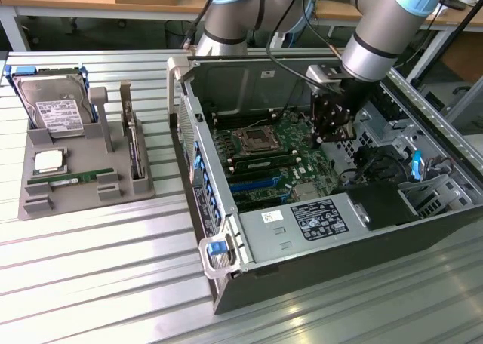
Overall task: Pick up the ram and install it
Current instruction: 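Insert the ram into the slot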
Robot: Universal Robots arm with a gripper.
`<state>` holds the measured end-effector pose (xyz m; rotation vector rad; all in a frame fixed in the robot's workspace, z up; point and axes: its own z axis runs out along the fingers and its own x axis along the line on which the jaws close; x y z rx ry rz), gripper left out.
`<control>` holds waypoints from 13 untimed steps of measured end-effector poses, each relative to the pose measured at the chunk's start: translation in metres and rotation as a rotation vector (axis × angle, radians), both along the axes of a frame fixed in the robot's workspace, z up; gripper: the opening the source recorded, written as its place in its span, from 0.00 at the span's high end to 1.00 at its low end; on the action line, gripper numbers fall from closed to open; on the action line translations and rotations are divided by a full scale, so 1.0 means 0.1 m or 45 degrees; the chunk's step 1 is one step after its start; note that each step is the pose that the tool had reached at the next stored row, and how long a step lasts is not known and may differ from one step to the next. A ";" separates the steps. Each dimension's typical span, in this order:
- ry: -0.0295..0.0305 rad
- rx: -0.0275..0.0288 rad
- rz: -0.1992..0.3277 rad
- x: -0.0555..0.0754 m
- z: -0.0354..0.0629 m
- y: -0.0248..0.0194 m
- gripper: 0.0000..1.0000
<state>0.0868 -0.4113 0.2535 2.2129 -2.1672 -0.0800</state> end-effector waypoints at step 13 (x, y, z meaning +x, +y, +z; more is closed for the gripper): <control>0.0007 0.0000 0.002 0.06 0.423 0.000 0.90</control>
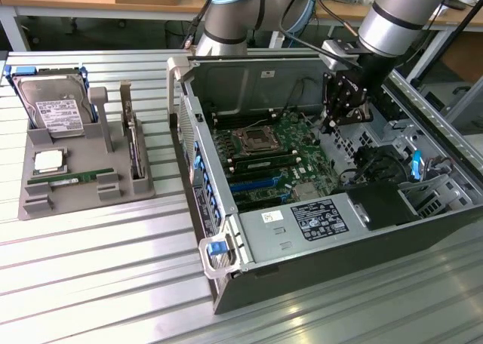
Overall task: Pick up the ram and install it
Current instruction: 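Insert the ram into the slot, then press down the ram until it locks into place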
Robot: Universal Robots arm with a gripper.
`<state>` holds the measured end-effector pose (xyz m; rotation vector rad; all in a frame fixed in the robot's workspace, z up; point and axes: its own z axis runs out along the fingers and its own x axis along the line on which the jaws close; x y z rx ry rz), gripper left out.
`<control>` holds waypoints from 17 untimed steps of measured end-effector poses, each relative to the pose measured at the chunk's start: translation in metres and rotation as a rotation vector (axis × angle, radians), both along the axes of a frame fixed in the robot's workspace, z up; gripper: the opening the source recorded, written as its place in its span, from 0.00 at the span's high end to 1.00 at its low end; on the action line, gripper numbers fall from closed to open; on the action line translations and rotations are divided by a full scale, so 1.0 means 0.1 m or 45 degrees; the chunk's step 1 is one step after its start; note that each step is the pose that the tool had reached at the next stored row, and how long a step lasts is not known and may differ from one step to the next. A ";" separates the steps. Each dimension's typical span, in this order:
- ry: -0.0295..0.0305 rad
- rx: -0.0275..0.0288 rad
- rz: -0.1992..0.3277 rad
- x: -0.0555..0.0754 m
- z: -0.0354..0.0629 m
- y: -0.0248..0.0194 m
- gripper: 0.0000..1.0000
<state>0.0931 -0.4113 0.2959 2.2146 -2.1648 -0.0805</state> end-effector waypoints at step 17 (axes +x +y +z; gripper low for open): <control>0.0000 -0.0001 0.000 -0.37 -0.347 0.000 0.90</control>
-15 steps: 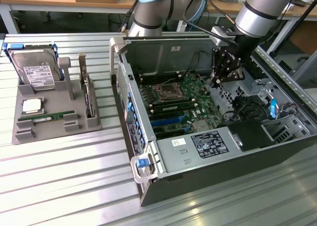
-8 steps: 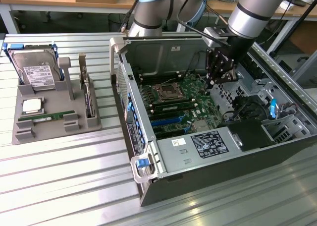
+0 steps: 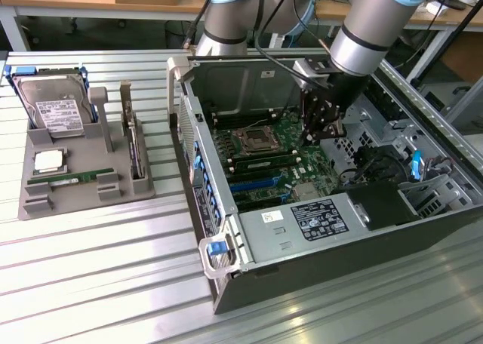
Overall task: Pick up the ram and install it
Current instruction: 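Press down the ram until it locks into place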
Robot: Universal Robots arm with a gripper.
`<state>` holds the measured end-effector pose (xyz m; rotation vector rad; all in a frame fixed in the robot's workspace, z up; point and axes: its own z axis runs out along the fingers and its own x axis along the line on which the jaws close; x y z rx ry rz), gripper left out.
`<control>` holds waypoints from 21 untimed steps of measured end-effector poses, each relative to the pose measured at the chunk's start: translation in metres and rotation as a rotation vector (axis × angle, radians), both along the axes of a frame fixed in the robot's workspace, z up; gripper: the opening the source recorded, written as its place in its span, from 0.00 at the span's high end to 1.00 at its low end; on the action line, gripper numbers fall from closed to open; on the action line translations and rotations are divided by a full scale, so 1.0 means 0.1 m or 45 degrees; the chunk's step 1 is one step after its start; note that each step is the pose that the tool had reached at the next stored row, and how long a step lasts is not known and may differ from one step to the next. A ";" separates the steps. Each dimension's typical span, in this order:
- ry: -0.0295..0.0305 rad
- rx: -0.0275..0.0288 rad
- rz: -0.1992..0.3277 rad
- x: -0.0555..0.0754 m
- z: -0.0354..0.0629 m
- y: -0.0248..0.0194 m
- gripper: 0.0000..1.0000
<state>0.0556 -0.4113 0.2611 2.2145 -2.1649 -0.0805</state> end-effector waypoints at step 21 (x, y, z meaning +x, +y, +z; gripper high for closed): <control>-0.0191 0.0017 0.000 -0.38 -0.141 0.010 0.90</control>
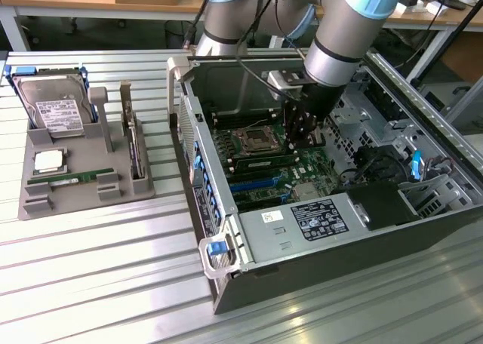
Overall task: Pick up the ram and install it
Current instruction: 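Press down the ram until it locks into place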
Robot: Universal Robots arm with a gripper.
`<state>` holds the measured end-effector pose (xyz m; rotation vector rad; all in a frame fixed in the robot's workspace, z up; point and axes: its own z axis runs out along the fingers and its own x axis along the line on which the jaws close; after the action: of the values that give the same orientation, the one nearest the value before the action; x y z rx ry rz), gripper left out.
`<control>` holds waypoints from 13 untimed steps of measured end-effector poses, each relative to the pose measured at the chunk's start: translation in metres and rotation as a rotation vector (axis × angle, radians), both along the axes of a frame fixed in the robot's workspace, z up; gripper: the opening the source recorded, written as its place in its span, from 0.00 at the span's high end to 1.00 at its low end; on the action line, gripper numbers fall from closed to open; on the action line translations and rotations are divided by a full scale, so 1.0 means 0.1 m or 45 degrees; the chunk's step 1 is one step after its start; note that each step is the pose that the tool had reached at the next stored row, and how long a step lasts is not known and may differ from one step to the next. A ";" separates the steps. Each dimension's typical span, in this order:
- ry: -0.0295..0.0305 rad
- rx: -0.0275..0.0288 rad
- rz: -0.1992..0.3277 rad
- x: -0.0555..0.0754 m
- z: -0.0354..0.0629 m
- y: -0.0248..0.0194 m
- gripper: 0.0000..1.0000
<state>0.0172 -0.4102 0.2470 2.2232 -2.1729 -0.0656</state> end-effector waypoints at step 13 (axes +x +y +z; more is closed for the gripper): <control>-0.0014 -0.0003 0.000 -0.80 -0.113 0.000 0.90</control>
<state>-0.0630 -0.4103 0.2357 2.2237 -2.1733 -0.0641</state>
